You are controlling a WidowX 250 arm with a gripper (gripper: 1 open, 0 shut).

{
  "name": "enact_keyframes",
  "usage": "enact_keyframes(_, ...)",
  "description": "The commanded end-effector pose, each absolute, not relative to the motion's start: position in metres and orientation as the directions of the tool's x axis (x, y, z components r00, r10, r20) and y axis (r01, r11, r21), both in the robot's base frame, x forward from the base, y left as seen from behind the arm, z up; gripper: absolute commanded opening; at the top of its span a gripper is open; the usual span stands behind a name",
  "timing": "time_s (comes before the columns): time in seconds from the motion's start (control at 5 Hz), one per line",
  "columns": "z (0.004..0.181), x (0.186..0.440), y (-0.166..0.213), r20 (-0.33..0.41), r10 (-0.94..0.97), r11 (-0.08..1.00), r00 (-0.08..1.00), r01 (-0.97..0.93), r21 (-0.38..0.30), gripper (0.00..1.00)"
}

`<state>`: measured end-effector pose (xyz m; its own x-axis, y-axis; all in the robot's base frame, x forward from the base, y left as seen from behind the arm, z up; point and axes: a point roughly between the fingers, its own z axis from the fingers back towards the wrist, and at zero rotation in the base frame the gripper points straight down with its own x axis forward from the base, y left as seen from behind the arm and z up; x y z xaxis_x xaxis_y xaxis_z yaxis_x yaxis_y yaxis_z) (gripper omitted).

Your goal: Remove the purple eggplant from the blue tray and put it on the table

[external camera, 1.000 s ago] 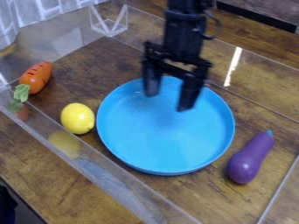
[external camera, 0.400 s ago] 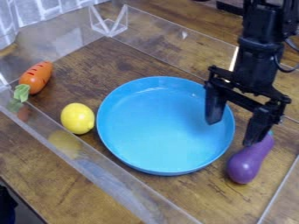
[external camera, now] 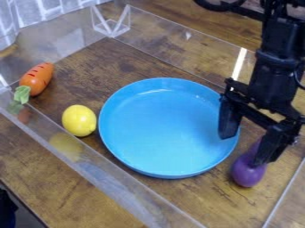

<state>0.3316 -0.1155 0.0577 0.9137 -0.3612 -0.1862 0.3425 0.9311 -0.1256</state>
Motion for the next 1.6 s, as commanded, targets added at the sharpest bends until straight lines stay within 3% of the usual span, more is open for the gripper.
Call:
enact_keyframes(0.0, 0.077, 0.334, -0.124, -0.092, -0.463, 0.884, 0.882, 0.45, -0.128, 1.0)
enact_keyframes(0.4, 0.068, 0.339, -0.11, -0.083, -0.42, 0.903, 0.904, 0.407, -0.141, 1.0)
enact_keyframes(0.6, 0.063, 0.341, -0.102, -0.082, -0.398, 0.912, 0.914, 0.384, -0.144, 0.0)
enact_keyframes(0.8, 0.065, 0.335, -0.118, -0.069, -0.345, 0.932, 0.936, 0.333, -0.143, 1.0)
enact_keyframes(1.0, 0.067, 0.327, -0.136, -0.058, -0.296, 0.946, 0.954, 0.284, -0.156, 0.0)
enact_keyframes(1.4, 0.06, 0.342, -0.134, -0.043, -0.317, 0.938, 0.947, 0.306, -0.163, 0.0)
